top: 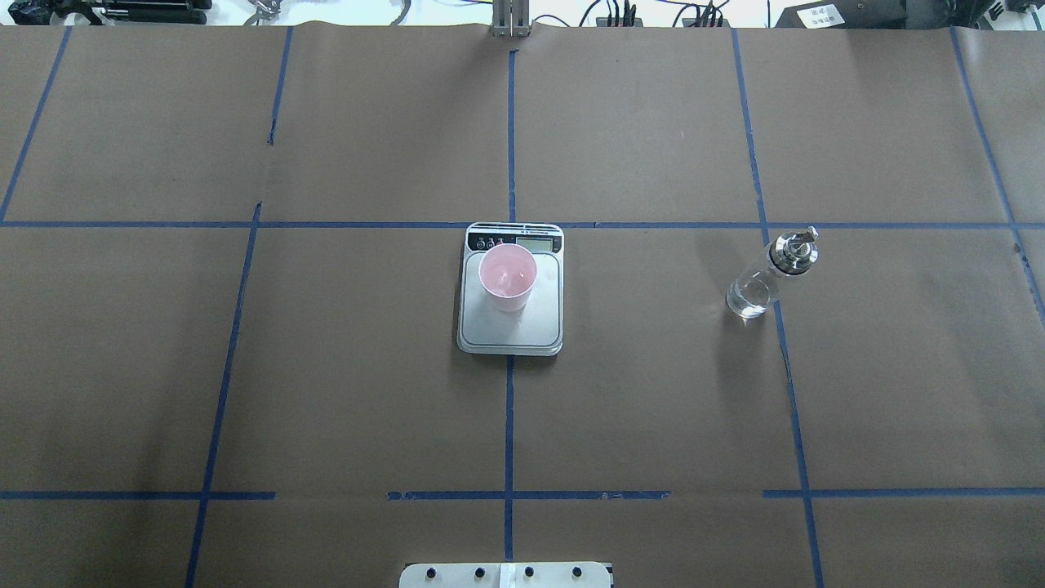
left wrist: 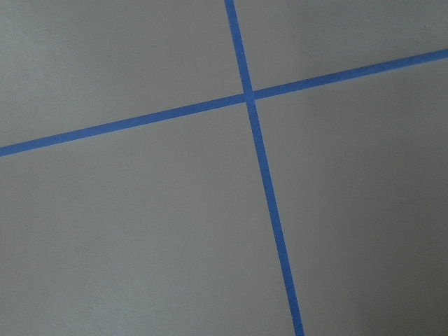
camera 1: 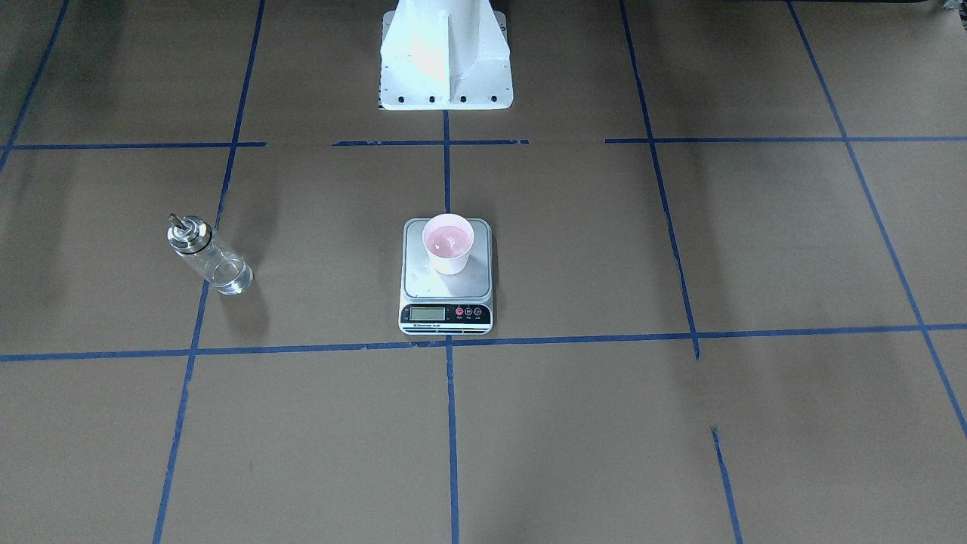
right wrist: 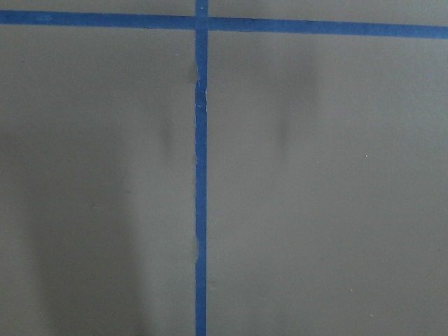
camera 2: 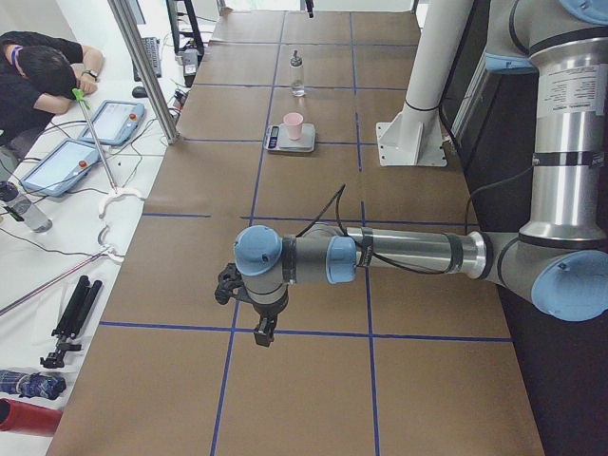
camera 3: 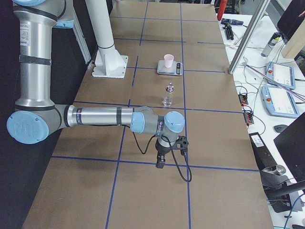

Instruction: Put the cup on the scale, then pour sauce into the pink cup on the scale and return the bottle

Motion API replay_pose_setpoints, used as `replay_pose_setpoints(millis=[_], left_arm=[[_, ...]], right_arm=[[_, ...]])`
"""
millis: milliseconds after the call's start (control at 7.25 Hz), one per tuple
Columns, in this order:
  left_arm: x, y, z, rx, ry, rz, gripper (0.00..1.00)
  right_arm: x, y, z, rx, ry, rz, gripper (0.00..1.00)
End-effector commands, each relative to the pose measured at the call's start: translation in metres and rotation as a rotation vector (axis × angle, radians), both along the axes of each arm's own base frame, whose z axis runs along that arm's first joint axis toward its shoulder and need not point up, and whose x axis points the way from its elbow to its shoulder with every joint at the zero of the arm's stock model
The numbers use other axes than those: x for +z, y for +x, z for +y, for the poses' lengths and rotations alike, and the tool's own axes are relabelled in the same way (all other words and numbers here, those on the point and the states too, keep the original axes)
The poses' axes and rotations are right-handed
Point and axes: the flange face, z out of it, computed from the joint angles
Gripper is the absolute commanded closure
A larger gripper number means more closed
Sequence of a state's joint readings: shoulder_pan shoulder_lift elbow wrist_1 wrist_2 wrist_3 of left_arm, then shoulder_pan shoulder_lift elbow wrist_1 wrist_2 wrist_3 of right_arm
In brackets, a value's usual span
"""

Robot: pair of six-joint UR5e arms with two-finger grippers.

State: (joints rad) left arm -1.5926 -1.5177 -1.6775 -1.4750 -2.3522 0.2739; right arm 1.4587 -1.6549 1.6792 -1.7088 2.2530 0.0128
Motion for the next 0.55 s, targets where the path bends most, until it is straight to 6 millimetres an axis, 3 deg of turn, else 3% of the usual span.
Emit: replay_pose_setpoints(millis=[0, 414], left_arm=[[-0.0005, 0.0043, -0.0011, 0.009, 0.000, -0.002, 0.00], [0.0039, 0.0043, 0.0001, 0.010, -0.008, -0.002, 0.00]], right_arm=[[-0.0030, -0.0002, -0.0016, 0.000, 0.007, -0.001, 0.00], [-0.0038, -0.0001, -0.0005, -0.001, 0.009, -0.002, 0.00]])
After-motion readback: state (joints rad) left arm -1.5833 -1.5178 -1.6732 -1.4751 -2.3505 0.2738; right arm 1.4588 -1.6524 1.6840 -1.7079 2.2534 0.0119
